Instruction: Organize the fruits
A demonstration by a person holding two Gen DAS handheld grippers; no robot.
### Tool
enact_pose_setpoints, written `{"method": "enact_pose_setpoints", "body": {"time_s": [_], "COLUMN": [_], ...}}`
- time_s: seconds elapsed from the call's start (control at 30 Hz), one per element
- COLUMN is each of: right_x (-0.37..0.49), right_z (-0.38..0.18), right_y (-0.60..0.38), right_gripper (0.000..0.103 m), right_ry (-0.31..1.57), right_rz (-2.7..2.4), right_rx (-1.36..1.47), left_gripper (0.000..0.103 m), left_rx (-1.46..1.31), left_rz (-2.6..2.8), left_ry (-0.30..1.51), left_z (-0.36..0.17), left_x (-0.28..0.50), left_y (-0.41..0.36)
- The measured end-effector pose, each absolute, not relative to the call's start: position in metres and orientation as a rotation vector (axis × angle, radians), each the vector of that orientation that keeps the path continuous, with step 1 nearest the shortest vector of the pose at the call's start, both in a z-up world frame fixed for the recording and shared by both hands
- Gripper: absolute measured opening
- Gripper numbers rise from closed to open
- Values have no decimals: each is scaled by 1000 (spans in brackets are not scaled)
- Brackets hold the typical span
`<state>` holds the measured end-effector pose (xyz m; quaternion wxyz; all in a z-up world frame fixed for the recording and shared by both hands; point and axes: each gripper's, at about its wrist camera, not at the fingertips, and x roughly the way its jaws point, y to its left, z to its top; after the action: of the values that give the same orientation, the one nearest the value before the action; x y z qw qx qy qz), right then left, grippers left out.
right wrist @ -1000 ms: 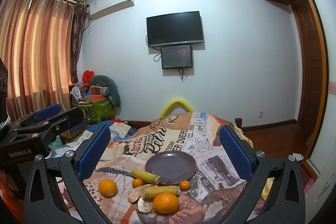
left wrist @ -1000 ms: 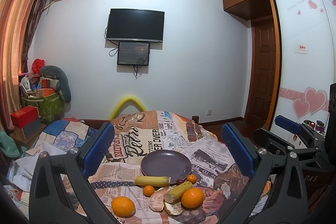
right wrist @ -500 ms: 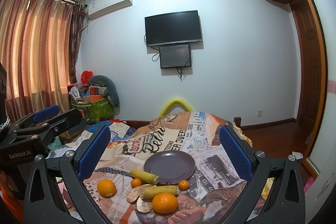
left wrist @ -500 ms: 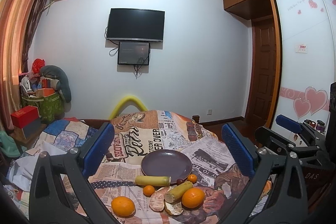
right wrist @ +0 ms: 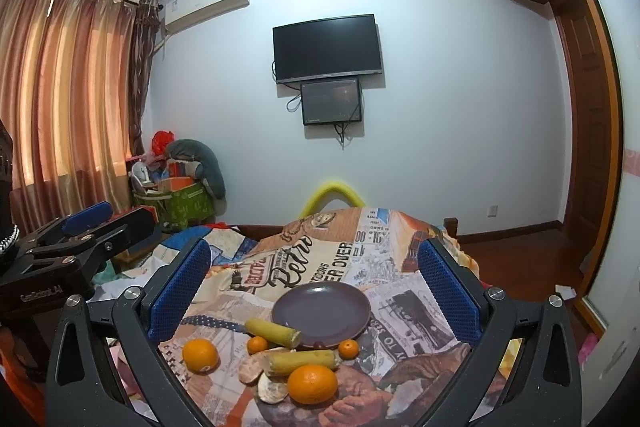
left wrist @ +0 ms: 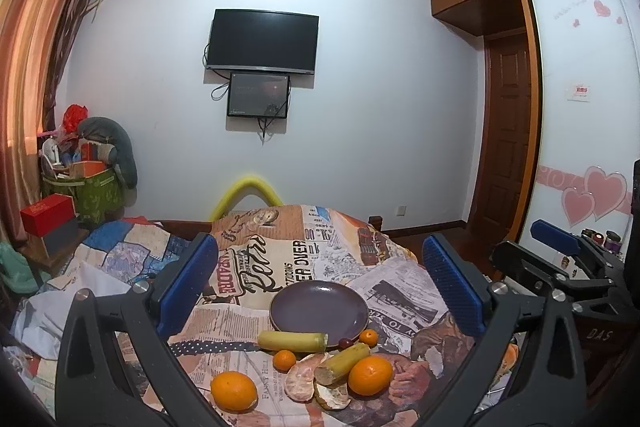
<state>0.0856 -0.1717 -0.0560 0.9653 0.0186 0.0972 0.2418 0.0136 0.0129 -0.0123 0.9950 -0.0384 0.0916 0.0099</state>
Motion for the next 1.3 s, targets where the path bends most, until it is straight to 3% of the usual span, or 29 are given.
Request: {"method": "enact_pose_setpoints", "body": {"time_s": [0.4, 0.97, 1.1, 1.2, 1.3], "right_x": [114, 176, 186, 190, 192], "right_z": [-94, -196, -213, -222, -229], "right_y": [-164, -145, -137, -130, -125], "right_gripper": [103, 103, 103, 102, 94], "right_ry": [346, 819, 890, 920, 931], "right_rz": [442, 514, 537, 554, 568], "right_rx": [-21, -12, -3, -25, -55], "left_gripper": [103, 103, 90, 87, 83], "left_rx": [-80, -141, -166, -202, -221], "left_rz": [58, 112, 104, 92, 83], "left_ry": [354, 721, 803, 860, 892], "left_z": [-54, -166, -194, -213, -227], "left_x": [52, 107, 118, 125, 130], "left_y": [46, 113, 119, 124, 124]}}
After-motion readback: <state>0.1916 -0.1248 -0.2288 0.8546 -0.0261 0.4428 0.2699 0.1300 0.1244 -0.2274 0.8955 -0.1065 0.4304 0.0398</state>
